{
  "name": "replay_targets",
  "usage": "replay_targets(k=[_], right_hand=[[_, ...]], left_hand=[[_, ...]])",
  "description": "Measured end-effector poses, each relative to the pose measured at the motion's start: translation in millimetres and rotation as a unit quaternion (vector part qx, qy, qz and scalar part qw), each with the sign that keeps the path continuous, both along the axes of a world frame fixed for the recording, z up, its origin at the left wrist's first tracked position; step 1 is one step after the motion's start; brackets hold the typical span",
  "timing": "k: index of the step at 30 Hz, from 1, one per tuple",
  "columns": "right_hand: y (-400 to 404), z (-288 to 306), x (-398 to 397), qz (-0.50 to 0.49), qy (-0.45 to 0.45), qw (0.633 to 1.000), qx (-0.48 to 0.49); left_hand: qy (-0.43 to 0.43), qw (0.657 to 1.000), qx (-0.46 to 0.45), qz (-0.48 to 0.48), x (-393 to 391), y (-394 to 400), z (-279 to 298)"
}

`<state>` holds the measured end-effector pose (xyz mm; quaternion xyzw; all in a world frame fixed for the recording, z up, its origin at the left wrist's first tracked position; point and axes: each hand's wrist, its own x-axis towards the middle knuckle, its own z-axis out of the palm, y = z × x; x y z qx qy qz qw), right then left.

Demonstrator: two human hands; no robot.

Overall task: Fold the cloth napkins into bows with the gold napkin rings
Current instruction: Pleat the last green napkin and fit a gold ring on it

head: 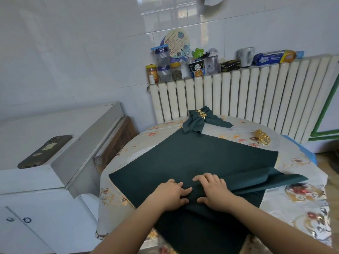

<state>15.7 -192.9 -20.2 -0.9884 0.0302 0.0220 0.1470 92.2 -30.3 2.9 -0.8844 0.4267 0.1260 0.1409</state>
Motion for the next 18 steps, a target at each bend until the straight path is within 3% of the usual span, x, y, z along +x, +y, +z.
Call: replay_targets(k=[4, 6, 9, 14, 18], right_hand=[[-22.3, 15.6, 10.2, -0.066, 0.075, 0.995, 0.021], [-35.3, 22.2, 15.0, -0.103, 0.087, 0.991, -0.019], [-46.5, 31.4, 21.6, -0.11, 0.13, 0.983, -0.075], [-41.2, 47.4, 34.2, -0.113, 0.204, 0.97, -0.062], [-35.2, 56.3, 39.0, -0.101, 0.211, 0.966, -0.109]], left_hand=[[0.002, 1.0, 0.029, -0.007, 2.4, -9.3, 8.9], [0.017, 1.0, 0.02, 0.003, 3.9, -10.5, 10.1], [0.028, 0.999, 0.015, 0.005, 5.0, -12.7, 11.8], [0.036, 0.999, 0.01, 0.009, 9.5, -18.2, 14.4], [0.034, 0.999, 0.015, 0.012, 10.0, -18.8, 12.1]])
